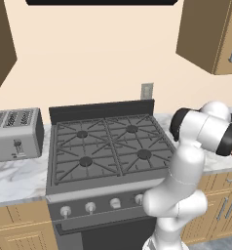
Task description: Place the pan on the front right burner on the stove. Then place the tomato and the onion in the pan and turn on the front right burner.
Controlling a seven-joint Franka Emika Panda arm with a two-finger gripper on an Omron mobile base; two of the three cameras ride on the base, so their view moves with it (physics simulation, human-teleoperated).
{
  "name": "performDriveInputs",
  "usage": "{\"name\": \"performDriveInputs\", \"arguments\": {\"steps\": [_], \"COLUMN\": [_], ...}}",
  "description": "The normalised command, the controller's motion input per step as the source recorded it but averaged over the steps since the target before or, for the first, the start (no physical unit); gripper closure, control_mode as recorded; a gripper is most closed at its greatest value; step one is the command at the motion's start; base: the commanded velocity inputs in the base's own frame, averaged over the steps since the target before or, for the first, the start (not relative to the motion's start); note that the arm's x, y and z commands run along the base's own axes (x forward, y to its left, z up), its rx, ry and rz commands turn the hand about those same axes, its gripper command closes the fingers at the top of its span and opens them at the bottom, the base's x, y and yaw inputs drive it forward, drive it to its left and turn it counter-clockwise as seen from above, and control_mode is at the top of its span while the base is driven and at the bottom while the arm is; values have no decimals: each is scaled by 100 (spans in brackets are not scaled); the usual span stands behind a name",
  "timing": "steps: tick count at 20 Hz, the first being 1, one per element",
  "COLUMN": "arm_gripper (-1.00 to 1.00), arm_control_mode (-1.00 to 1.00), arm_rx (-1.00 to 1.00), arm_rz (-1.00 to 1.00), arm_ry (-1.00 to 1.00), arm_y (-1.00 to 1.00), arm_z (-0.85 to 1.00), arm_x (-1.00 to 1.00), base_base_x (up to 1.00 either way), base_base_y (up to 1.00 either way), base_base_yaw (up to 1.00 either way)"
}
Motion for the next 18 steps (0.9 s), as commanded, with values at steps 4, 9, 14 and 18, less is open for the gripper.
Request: {"name": "performDriveInputs", "arguments": {"steps": [4,9,14,18], "arm_gripper": [100,100,100,100], "arm_control_mode": [-100,-100,-100,-100], "arm_rx": [-2,-4,-3,-4], "arm_rz": [5,2,1,2], "arm_ry": [0,0,0,0], "arm_y": [0,0,0,0], "arm_z": [45,50,22,17], "arm_x": [-18,-21,-23,-24], "base_base_x": [0,0,0,0], "base_base_y": [0,0,0,0], "base_base_yaw": [0,0,0,0]}}
